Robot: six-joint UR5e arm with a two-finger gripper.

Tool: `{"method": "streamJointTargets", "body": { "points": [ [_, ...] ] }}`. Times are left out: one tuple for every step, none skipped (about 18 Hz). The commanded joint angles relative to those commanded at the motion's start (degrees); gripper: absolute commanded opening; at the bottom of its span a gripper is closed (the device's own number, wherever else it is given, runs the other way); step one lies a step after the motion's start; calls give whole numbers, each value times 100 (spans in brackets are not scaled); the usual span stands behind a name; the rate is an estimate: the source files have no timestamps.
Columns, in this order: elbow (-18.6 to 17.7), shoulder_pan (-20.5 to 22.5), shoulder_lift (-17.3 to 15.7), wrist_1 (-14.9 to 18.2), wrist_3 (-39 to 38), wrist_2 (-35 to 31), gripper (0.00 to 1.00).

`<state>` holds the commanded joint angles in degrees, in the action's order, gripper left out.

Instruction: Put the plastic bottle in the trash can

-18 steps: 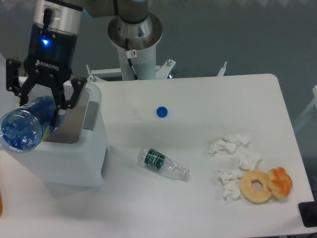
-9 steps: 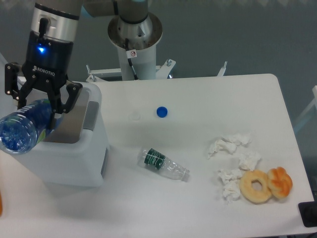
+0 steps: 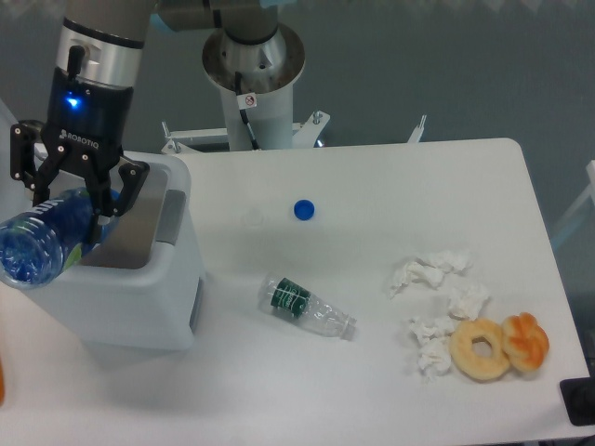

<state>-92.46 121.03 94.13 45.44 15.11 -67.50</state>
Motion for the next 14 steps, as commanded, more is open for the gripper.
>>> {"method": "streamJointTargets", "body": {
  "points": [
    [-9,-9,0,0,53,0,95],
    [-9,-9,-9,0,71,0,100],
    [-18,-9,-9,0,71,0,100],
    [-18,-9,-18,0,71,0,100],
    [-18,-9,-35,0,71,0,100],
    [-18,-9,-53,0,71,0,100],
    [-18,-9,-70,9,71,0,100],
    [-9,-9,-88,9,71,0,100],
    [8,-9,-105,9,63,0,100],
    [26,-9,-106,17,80,0,100],
    [78,0,-114,26,71,0,100],
    [131,9,-123,35,89,-17,100],
    [140,52,-106,44,141,-18,100],
    [140,140,-106,44,255,-26,100]
  ]
}}
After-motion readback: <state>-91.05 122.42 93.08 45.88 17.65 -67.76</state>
